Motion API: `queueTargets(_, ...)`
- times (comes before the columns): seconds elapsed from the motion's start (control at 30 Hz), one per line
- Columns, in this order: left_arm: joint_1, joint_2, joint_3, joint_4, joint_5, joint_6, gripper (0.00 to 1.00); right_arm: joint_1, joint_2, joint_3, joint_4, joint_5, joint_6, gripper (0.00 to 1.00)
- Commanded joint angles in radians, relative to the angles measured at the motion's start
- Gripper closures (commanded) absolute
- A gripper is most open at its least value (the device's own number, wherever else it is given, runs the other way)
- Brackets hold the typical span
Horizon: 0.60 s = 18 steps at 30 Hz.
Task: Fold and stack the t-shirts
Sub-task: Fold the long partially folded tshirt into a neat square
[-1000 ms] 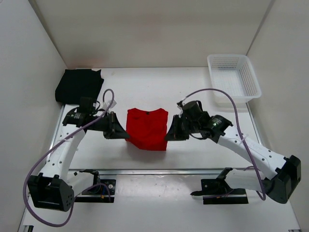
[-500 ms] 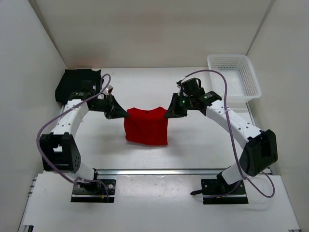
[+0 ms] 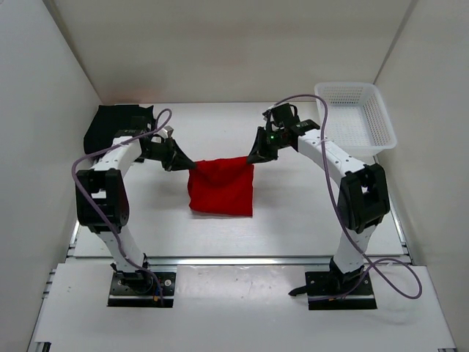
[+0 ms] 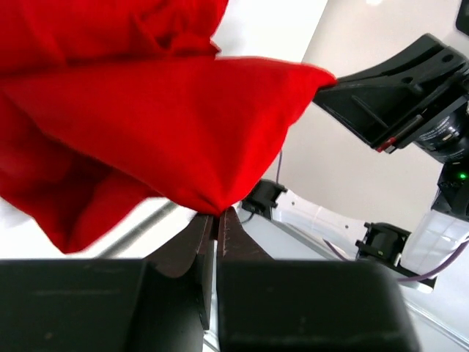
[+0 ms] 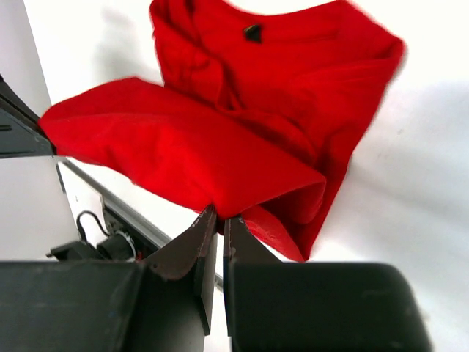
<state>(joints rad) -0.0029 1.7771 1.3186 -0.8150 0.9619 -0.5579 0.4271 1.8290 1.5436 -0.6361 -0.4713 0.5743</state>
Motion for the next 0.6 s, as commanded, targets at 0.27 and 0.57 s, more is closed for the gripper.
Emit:
queueTargets(0.27, 0.003, 0.209, 0.211, 0.088, -0.031, -0.03, 0.99, -0.064, 0.176, 0.168, 0.03, -0.049, -0.025, 1.0)
queueTargets(0.57, 0.032, 0.327, 0.298, 0.109, -0.075, -0.016, 0.91, -0.1, 0.401, 0.456, -0.045, -0.052, -0.043, 0.92)
